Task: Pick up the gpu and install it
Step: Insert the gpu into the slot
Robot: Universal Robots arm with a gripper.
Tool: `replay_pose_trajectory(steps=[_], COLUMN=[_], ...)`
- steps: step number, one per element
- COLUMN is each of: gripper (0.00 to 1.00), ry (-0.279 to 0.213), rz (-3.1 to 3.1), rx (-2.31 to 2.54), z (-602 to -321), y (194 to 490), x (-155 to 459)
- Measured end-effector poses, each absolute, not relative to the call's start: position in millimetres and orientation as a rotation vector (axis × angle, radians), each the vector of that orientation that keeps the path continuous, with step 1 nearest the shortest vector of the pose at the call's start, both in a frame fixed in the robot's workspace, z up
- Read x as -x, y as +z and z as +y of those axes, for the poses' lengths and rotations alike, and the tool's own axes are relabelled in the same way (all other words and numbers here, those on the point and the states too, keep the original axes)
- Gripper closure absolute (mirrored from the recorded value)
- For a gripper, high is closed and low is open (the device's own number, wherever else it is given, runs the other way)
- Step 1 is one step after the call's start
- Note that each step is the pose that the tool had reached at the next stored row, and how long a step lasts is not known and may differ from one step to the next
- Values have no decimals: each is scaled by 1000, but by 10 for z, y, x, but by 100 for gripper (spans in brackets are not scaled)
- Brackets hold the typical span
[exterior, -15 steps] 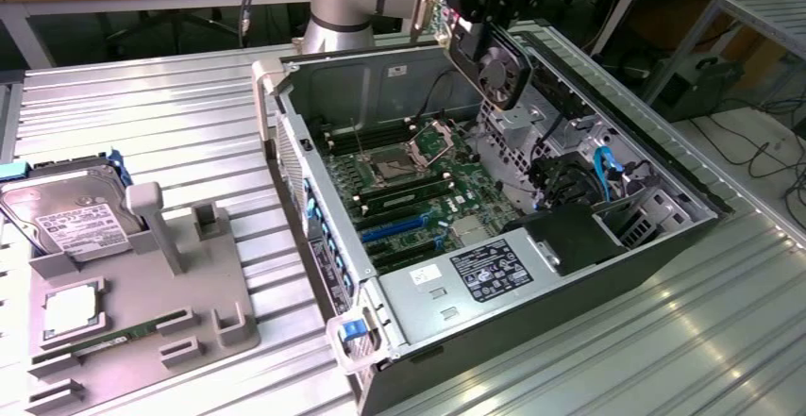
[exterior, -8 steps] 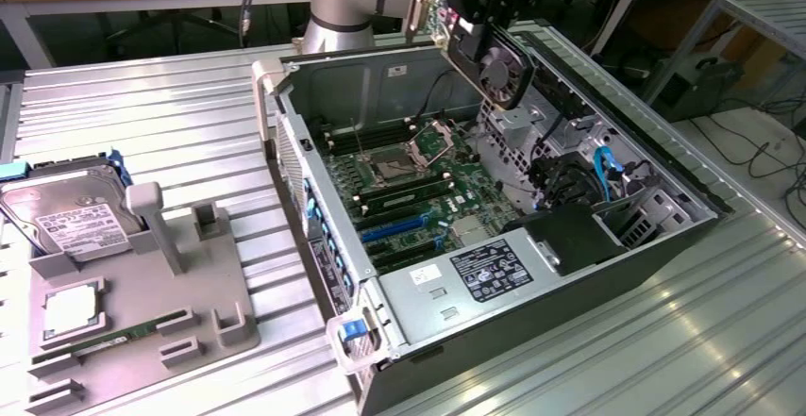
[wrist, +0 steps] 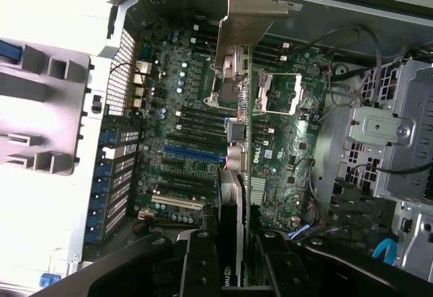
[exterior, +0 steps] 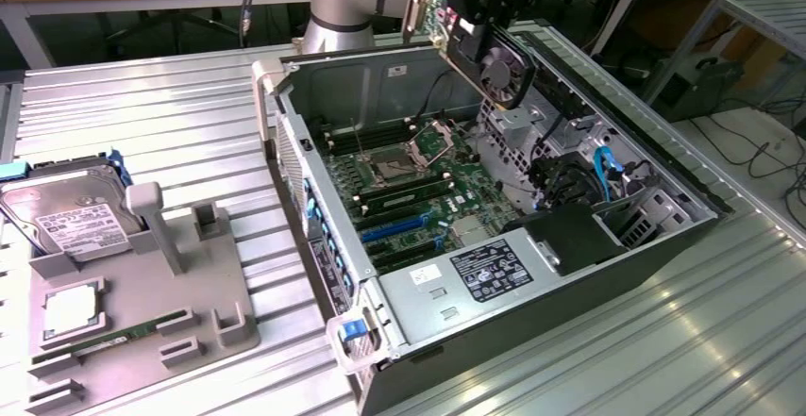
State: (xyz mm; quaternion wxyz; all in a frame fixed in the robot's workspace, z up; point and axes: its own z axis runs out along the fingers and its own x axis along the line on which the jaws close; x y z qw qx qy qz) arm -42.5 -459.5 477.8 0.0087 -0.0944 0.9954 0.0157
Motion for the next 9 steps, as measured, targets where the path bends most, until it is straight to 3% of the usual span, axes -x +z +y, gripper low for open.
replay_pose_trajectory(steps=[9], gripper=[73], ry=[50], rz=[3102], rx=[379], z=[-4597], y=[4778], x=[426])
